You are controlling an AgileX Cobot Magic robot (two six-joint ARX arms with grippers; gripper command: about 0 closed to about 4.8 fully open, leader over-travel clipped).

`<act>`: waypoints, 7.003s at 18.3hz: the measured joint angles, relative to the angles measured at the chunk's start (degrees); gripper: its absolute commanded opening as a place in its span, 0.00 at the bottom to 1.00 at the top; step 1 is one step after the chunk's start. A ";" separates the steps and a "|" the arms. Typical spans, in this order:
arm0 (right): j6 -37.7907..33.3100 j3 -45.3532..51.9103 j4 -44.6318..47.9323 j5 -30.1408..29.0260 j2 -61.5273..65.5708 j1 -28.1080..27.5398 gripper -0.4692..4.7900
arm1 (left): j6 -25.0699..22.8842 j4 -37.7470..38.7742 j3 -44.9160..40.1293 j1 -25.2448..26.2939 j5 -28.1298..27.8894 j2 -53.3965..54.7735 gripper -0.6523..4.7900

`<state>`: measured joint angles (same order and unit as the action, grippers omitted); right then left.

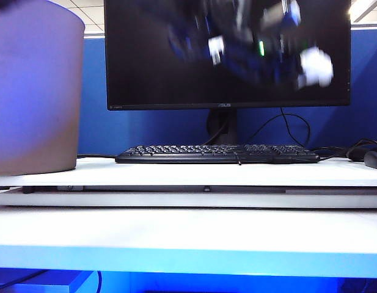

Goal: Pick up all paper balls from the table and place them in the pink trash can.

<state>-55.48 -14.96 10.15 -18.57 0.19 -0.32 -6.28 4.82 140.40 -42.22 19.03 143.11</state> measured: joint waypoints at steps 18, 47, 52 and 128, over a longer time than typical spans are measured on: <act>0.04 -0.02 16.31 -9.99 0.02 0.17 0.08 | -12.11 52.76 0.09 10.91 -46.99 -46.82 0.11; -5.84 -0.07 4.37 -30.67 0.02 0.31 0.08 | -6.95 73.05 -1.16 23.65 -44.57 -41.88 0.13; -6.95 -0.09 6.34 -31.15 0.02 0.31 0.08 | -6.97 73.00 -1.79 23.54 -44.70 -41.92 0.48; -4.59 -0.07 5.86 -32.65 0.02 0.28 0.08 | 8.09 -7.28 -128.72 26.32 -32.24 -127.73 0.11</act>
<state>-60.07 -15.03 16.01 -51.22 0.21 -0.03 1.80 -2.46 11.68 -15.90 -13.21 15.38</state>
